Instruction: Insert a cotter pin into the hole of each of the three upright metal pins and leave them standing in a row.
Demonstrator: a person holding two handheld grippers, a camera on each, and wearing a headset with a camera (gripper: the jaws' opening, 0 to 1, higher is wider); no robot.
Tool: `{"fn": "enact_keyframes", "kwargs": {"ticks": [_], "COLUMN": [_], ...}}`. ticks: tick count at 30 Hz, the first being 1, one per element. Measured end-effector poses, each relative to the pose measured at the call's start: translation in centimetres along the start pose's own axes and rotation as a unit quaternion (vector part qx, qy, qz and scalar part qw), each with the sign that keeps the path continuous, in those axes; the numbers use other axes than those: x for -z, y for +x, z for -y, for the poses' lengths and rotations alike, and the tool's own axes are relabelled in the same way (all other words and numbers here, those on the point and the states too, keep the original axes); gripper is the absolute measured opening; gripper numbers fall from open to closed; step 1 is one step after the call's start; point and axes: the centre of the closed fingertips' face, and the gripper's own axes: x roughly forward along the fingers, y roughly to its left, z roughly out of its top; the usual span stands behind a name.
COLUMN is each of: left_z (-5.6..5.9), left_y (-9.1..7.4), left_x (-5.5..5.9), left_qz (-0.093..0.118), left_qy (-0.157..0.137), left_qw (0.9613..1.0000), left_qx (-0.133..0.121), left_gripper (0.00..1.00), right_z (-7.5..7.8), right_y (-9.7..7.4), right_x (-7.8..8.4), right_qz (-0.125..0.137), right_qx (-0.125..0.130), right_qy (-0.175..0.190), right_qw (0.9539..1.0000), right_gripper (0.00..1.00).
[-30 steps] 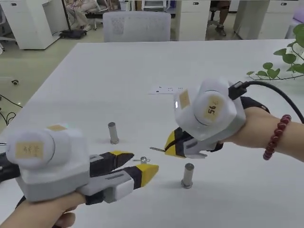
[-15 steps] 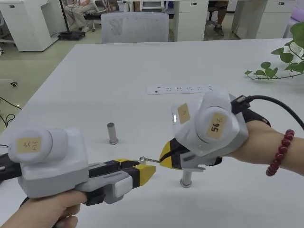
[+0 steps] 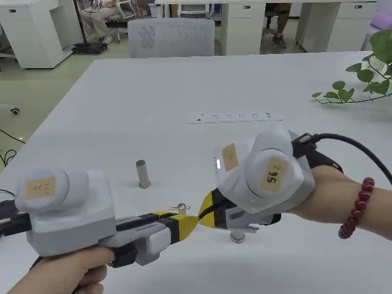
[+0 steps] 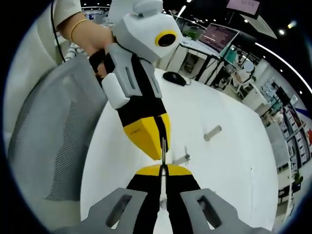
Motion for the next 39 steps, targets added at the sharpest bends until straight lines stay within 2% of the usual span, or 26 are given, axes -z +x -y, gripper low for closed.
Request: {"fn": "enact_keyframes", "kwargs": {"ticks": [7, 10, 15, 19, 26, 30, 36, 39], "left_z": [-0.33, -0.27, 0.02, 0.11, 0.20, 0.19, 0.01, -0.13], "left_y": [0.00, -0.04, -0.08, -0.18, -0.19, -0.13, -0.20, -0.29], "left_x": [0.22, 0.26, 0.34, 0.33, 0.15, 0.08, -0.01, 0.05], "left_qz": [-0.001, -0.001, -0.005, -0.004, 0.001, 0.001, 0.001, -0.003], "left_qy": [-0.013, -0.015, -0.012, 0.002, 0.003, 0.013, 0.027, 0.043], "left_qw": [0.9999, 0.9999, 0.9999, 1.0000, 1.0000, 0.9999, 0.9996, 0.9991], "left_qx": [-0.005, -0.005, 0.001, 0.005, 0.006, 0.005, 0.003, 0.002], "left_gripper": [0.03, 0.03, 0.02, 0.01, 0.01, 0.00, 0.00, 0.00], "right_z": [-0.44, -0.39, -0.46, -0.49, -0.38, -0.28, -0.43, -0.48], "right_y": [0.06, -0.01, -0.02, -0.06, -0.11, -0.11, -0.12, -0.27], "right_x": [-0.28, -0.36, -0.36, -0.42, -0.49, -0.48, -0.58, -0.62], "right_qz": [0.001, 0.002, 0.002, 0.005, 0.011, 0.020, 0.037, 0.044], "right_qx": [-0.004, -0.002, -0.002, -0.001, 0.002, -0.006, -0.020, -0.029], "right_qy": [-0.003, -0.004, -0.005, -0.002, 0.002, 0.013, 0.053, 0.075], "right_qw": [1.0000, 1.0000, 1.0000, 1.0000, 0.9999, 0.9997, 0.9977, 0.9958], "right_gripper": [0.02, 0.02, 0.03, 0.03, 0.03, 0.04, 0.10, 0.12]}}
